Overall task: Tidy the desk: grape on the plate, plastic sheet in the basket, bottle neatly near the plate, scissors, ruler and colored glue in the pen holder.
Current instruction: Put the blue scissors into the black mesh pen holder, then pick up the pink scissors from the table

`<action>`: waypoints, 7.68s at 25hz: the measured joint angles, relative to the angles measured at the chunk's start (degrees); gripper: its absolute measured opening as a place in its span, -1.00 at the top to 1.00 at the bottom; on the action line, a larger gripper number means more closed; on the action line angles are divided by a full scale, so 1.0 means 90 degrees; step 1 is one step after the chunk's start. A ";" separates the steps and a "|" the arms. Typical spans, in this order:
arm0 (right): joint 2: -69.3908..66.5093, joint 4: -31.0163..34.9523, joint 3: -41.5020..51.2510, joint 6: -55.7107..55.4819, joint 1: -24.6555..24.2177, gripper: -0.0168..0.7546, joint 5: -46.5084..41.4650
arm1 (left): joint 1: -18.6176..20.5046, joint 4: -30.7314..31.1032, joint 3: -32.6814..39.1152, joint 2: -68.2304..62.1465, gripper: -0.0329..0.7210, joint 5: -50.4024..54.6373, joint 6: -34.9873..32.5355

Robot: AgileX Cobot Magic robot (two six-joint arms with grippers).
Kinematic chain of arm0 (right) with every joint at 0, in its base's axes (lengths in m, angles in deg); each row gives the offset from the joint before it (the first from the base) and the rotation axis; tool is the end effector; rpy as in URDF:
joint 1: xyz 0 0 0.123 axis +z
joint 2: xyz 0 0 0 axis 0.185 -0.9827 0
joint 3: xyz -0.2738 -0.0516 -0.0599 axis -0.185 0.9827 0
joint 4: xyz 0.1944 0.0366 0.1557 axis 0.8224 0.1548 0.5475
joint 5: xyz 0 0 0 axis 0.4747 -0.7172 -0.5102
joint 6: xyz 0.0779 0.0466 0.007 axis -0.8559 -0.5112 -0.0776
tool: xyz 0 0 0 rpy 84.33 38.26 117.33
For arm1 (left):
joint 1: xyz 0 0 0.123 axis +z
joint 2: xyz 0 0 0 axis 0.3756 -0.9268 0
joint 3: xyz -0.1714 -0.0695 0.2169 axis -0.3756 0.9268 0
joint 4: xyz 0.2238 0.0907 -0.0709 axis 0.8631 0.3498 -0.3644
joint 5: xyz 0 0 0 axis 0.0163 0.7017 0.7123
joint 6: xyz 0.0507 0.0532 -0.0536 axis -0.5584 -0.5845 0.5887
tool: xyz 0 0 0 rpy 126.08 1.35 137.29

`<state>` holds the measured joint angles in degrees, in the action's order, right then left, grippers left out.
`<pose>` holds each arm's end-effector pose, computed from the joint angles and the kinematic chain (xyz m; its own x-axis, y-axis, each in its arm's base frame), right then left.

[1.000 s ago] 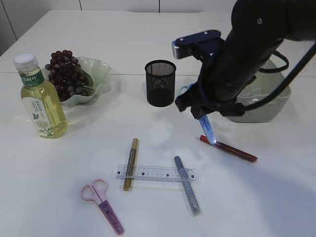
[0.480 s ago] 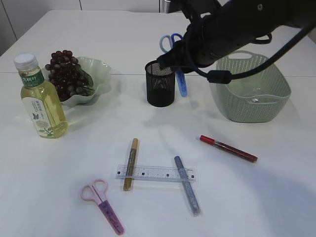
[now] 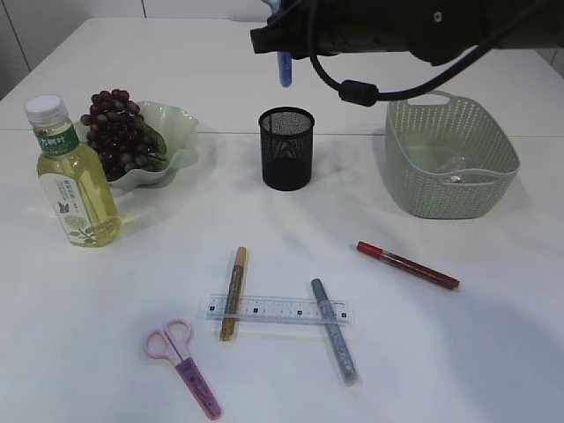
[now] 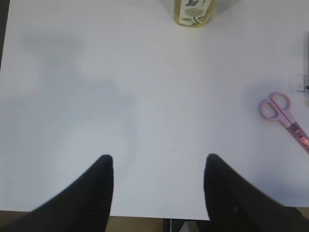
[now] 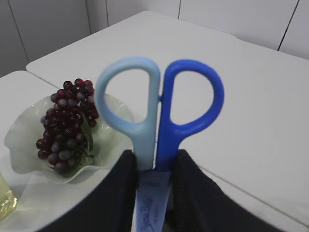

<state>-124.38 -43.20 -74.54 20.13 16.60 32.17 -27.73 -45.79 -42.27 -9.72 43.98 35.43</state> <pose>0.3918 0.2015 0.3065 -0.2466 -0.2239 -0.9429 -0.4778 0.8746 -0.0827 0.1433 -0.0081 0.3608 -0.8493 -0.0457 -0.5259 -0.0468 0.9988 -0.0112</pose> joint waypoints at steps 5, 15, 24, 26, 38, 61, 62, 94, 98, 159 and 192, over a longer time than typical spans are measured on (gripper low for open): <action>-0.0734 -0.0093 -0.0715 0.0011 -0.0207 0.42 0.0192 | 0.0000 0.0039 0.0000 0.0000 -0.24 -0.0002 0.0000; -0.2020 -0.0107 -0.1680 0.0015 -0.0506 0.42 0.0625 | 0.0000 0.0567 0.0000 0.0000 -0.24 -0.0002 0.0000; -0.2643 -0.0118 -0.1947 0.0025 -0.0506 0.42 0.0987 | 0.0000 0.0657 0.0000 0.0000 -0.24 -0.0002 0.0000; -0.2681 -0.0118 -0.1952 0.0025 -0.0506 0.42 0.0998 | 0.0000 0.0669 0.0000 0.0000 -0.24 -0.0002 0.0000; -0.2758 -0.0118 -0.1952 0.0025 -0.0506 0.42 0.0996 | 0.0000 0.0666 0.0000 0.0000 -0.24 -0.0002 0.0000; -0.1960 -0.0011 -0.1952 0.0014 -0.0506 -0.05 -0.0836 | 0.0000 0.0661 0.0000 0.0000 -0.24 0.0049 0.0000; -0.1821 0.0075 -0.1952 0.0014 -0.0506 -0.05 -0.1091 | 0.0000 0.0661 0.0000 0.0000 -0.24 0.0072 0.0000; -0.0555 0.1839 -0.2383 -0.0040 0.0112 0.05 -0.7619 | 0.0000 -0.0094 0.0000 0.0000 -0.24 0.0203 0.0002; -0.0555 0.1839 -0.2383 -0.0236 0.0726 0.05 -0.7628 | 0.0000 -0.0175 0.0000 -0.0068 -0.24 0.0203 0.0002; -0.3121 0.1595 -0.3034 -0.1170 0.2622 -0.03 -0.7530 | -0.0025 -0.0283 0.0000 -0.0097 -0.24 0.0203 0.0013; -0.3545 0.1456 -0.3048 -0.1253 0.2633 -0.01 -0.7525 | -0.0025 -0.0294 0.0000 -0.0097 -0.24 0.0203 0.0013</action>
<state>-156.29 -30.10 -101.97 8.86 40.30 -35.56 -27.95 -48.44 -42.27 -10.60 45.82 35.54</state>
